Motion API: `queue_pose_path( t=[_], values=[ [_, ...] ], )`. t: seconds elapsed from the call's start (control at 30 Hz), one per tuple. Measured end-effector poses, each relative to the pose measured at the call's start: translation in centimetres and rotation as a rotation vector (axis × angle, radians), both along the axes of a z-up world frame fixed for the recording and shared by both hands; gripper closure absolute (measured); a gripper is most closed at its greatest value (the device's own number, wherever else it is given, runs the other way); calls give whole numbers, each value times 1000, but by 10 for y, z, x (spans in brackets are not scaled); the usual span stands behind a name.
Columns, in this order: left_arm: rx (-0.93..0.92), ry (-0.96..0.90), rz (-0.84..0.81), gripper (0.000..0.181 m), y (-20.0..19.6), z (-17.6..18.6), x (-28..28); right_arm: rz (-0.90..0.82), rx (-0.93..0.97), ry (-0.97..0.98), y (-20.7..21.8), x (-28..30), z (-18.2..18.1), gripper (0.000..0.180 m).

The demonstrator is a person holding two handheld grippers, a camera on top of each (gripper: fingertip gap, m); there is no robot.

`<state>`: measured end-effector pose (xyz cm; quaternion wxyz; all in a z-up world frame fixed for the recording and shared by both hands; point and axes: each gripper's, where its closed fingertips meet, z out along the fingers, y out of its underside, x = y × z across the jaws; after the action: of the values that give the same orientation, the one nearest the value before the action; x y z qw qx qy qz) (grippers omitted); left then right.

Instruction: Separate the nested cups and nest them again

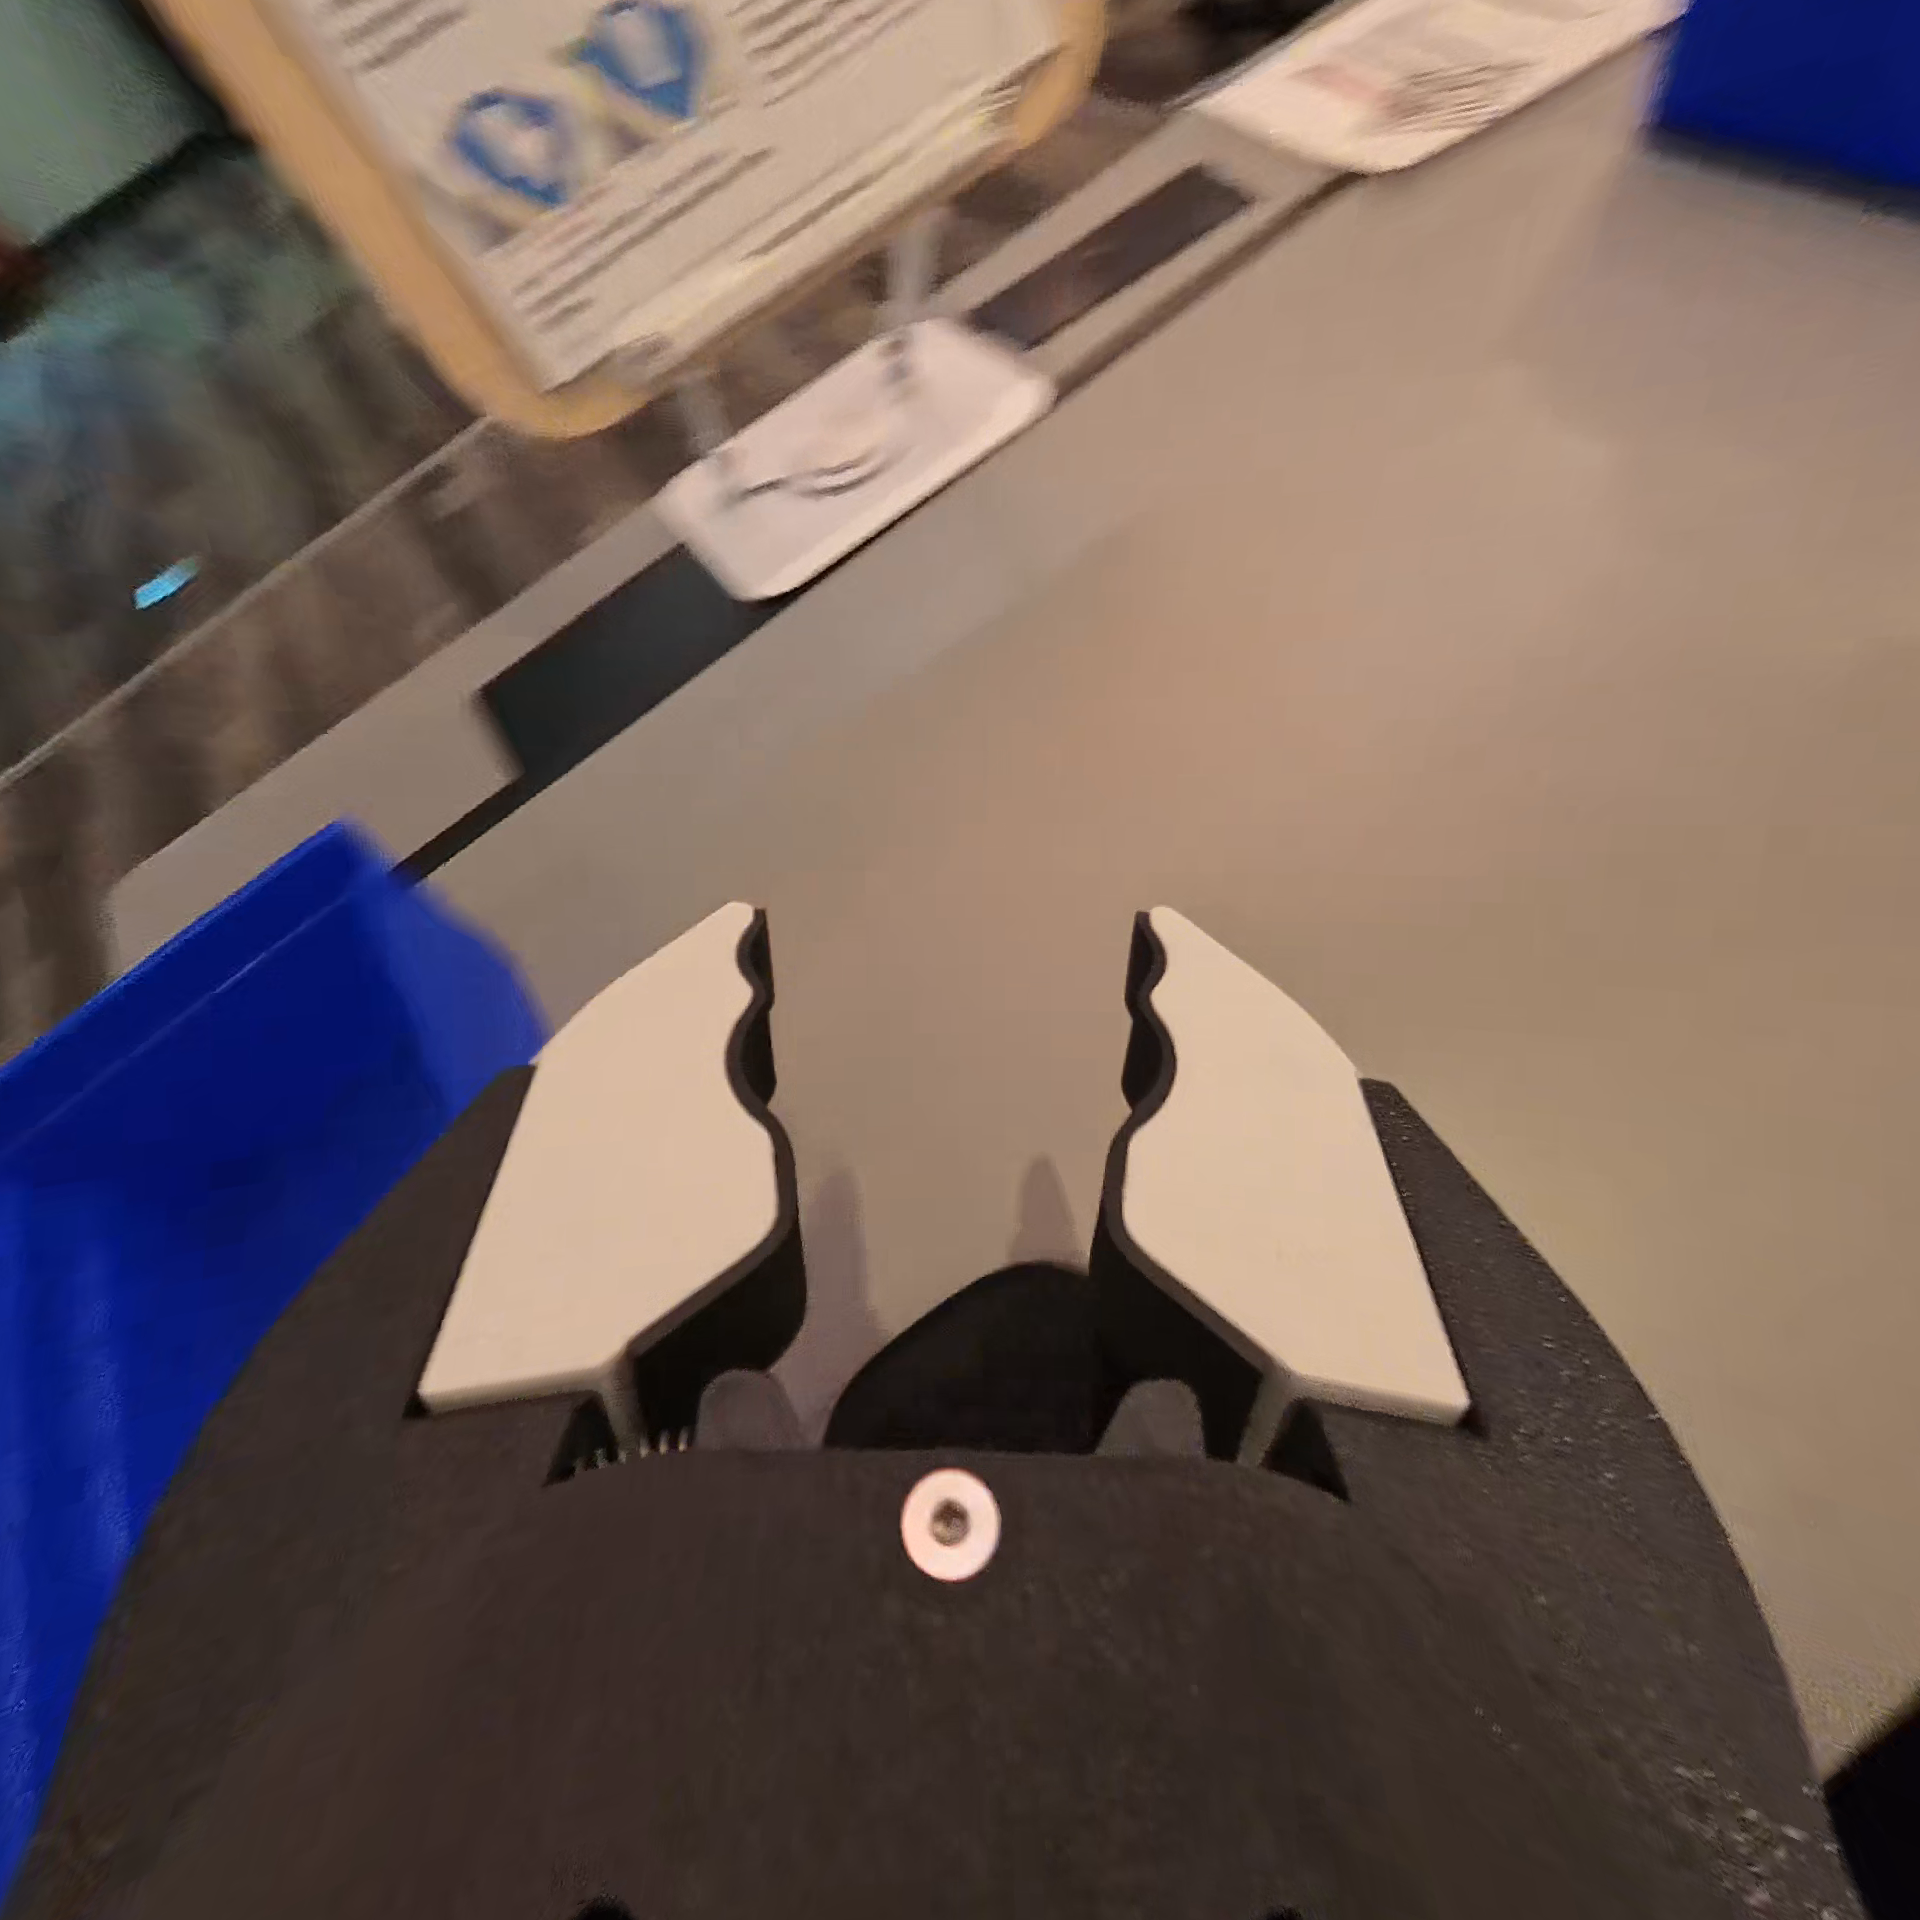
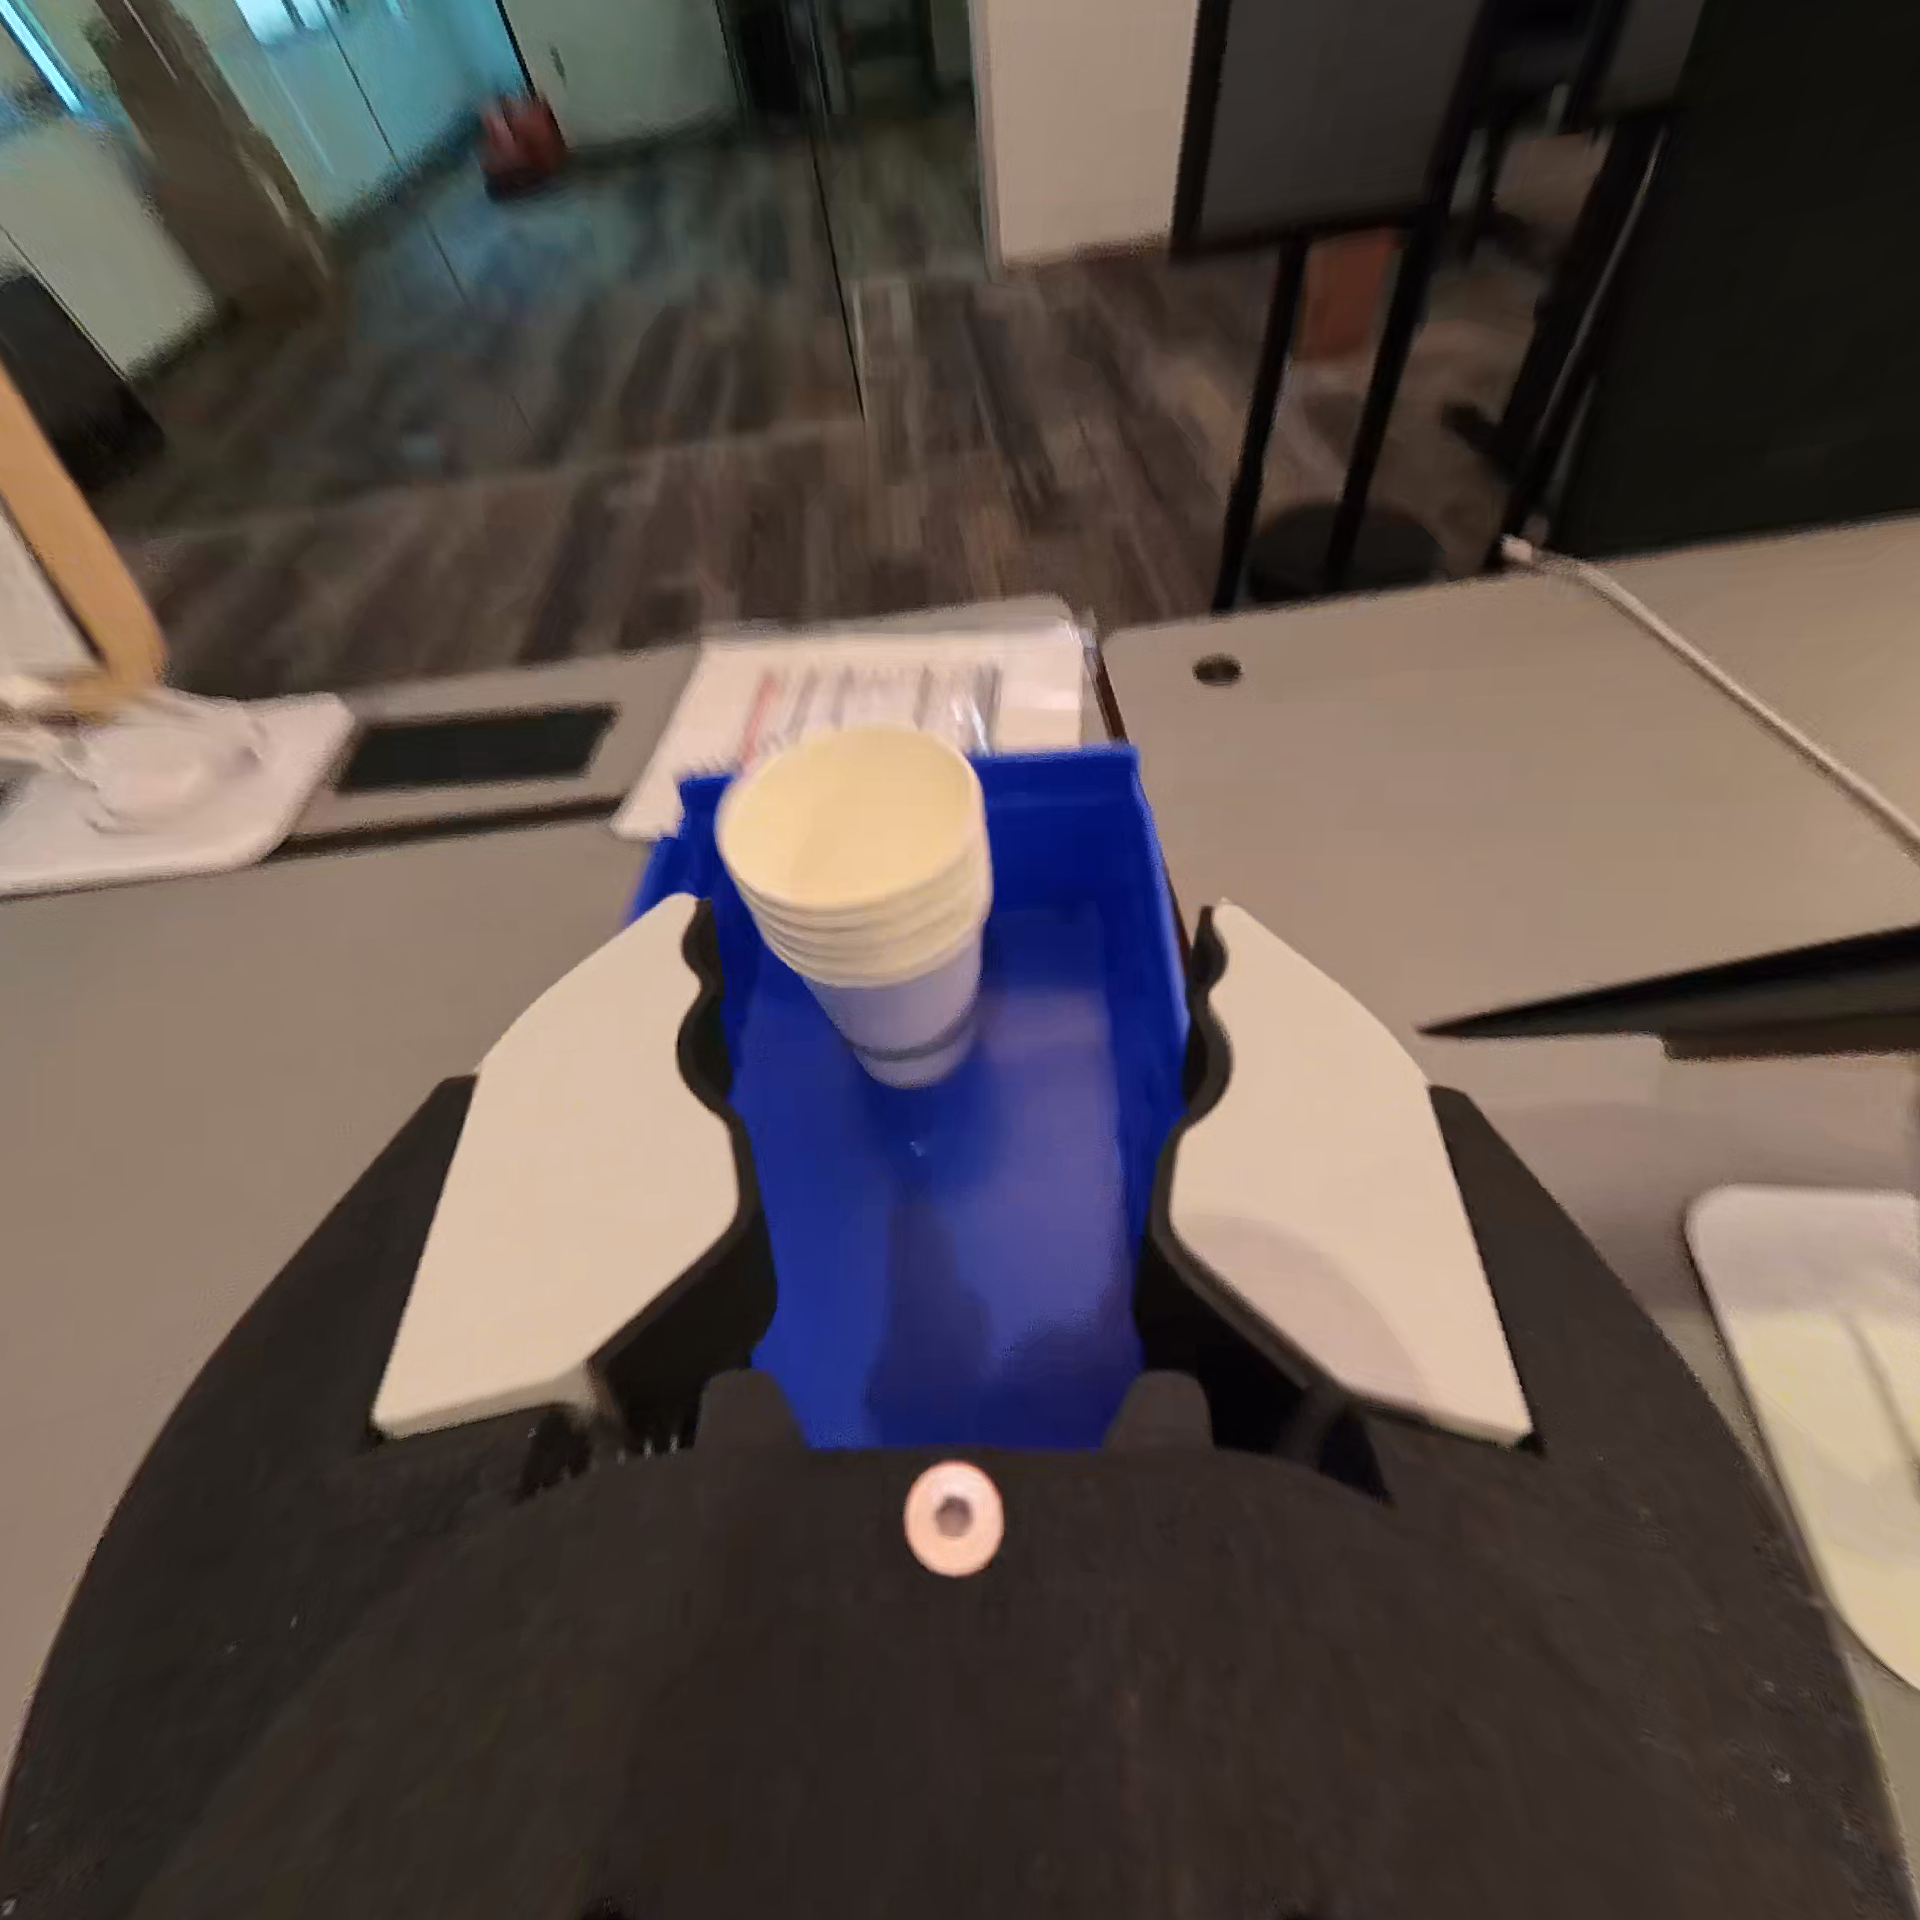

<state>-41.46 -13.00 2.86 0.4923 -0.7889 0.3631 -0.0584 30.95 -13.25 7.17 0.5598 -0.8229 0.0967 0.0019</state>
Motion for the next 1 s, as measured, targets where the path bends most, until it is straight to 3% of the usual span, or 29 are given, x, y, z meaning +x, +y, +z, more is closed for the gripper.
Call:
queue_pose_path(
  t=[0.13, 0.27, 0.43, 0.57, 0.7, 0.9, 1.0],
  values=[
    [56, -38, 254, 120, 11, 12, -61, 55, -366, 3, 2, 43, -60, 94],
    [102, -14, 465, 121, 10, 8, -113, 117, -540, 24, 10, 56, -106, 111],
    [37, -98, 614, 120, 9, -14, -150, 136, -813, -4, -3, 61, -158, 112],
    [-114, -200, 689, 117, 10, -47, -163, 145, -907, 21, -7, 57, -178, 130],
    [-210, -238, 711, 118, 17, -77, -163, 154, -984, 4, -12, 53, -188, 166],
    [-256, -210, 747, 122, 40, -100, -163, 152, -978, 16, -12, 54, -189, 169],
    [-261, -145, 774, 148, 49, -111, -165, 156, -975, 46, -12, 52, -189, 172]
  ],
)
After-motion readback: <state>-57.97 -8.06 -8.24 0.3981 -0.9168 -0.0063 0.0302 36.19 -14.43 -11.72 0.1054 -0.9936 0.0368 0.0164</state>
